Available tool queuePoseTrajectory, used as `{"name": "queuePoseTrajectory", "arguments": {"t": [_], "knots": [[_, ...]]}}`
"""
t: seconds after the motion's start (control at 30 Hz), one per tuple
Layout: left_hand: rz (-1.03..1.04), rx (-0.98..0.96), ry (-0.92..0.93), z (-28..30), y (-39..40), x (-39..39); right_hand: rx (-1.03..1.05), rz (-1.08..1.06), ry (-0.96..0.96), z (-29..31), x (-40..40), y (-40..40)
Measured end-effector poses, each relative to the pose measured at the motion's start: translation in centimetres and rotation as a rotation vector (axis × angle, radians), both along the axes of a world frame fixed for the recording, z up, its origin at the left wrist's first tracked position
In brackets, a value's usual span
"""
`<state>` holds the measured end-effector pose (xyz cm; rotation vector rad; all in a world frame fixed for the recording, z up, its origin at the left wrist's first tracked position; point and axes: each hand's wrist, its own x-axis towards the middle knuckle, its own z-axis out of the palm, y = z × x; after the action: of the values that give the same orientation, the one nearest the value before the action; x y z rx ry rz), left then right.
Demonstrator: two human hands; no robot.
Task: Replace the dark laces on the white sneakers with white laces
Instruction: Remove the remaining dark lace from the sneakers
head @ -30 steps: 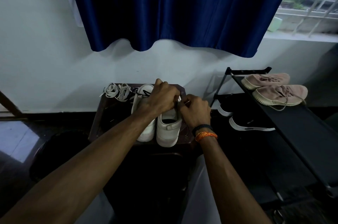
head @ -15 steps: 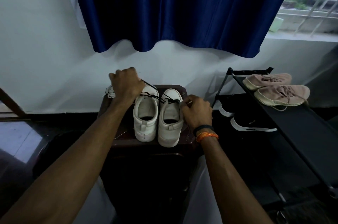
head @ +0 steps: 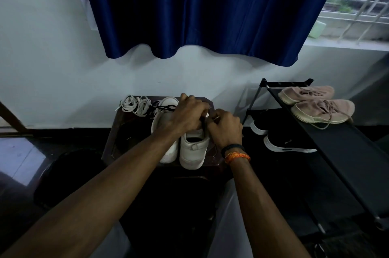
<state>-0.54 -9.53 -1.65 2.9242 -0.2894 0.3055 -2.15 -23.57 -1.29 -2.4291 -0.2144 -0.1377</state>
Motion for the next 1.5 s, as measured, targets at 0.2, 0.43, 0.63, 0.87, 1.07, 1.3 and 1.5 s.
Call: {"name": "queuePoseTrajectory", "arguments": {"t": [0.2,0.43,0.63,0.87,1.07,1.3,1.5], "knots": [[0.092,0.087,-0.016,0.1,0.0,0.1,0.009,0.007,-0.005,0.2,-0.2,0.0],[0.416,-0.231,-0.181,0.8,3.7,0.5,0.009,-0.004,-0.024,0.2,-0.1,-0.5],[0.612,-0.403,-0.104,2.5,8.1,-0.3,-0.014,0.003,-0.02,0.0,0.0,-0.2],[0.421,-0.37,0.015,2.2,6.0,-1.4,-0.114,0.057,-0.086,-0.5,0.2,0.9],[0.273,-0.431,0.042,1.1,2.7,-3.8,-0.309,0.229,-0.142,-1.0,2.3,1.9],[0.267,-0.205,-0.036,-0.9,2.2,-3.8,-0.484,0.315,-0.194,-1.1,3.2,2.8],[0.335,-0.275,-0.168,-1.5,1.5,-4.3,-0.38,0.291,-0.308,-1.1,3.3,2.6]]}}
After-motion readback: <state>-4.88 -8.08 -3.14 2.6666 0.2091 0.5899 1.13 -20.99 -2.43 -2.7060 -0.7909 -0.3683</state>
